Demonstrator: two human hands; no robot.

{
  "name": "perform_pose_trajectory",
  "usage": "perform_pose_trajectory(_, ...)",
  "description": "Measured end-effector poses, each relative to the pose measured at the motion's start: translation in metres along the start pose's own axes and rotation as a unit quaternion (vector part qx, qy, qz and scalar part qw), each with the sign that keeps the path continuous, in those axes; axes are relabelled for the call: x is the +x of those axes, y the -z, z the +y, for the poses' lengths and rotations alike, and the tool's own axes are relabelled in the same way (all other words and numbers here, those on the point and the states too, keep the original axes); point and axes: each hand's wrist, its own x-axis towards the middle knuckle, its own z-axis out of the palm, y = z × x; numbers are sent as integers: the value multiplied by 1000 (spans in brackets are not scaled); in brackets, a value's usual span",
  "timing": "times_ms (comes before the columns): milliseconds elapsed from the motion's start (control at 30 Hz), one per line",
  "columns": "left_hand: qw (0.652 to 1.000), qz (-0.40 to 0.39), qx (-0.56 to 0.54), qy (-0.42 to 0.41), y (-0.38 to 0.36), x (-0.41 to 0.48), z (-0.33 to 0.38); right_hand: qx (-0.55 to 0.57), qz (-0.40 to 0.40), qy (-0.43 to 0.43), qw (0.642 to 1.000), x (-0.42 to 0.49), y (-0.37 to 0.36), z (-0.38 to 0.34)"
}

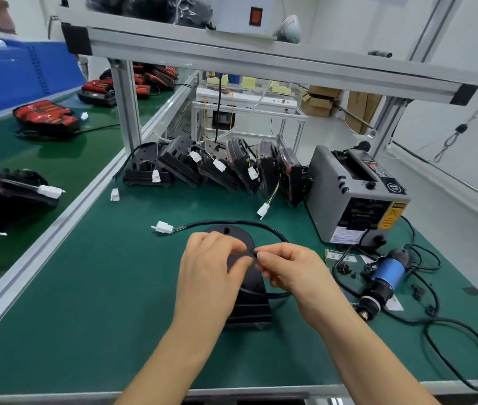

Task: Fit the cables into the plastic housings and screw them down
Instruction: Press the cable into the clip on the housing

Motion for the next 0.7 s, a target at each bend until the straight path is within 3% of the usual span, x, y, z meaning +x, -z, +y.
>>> perform_pose_trajectory(367, 995, 36, 60, -76, 2, -3, -7, 21, 0, -7, 1000, -4, -11, 3)
perform_pose_trajectory(700, 983, -7, 58, -176, 7, 3, -19, -4, -17, -23, 1000, -9, -8, 2)
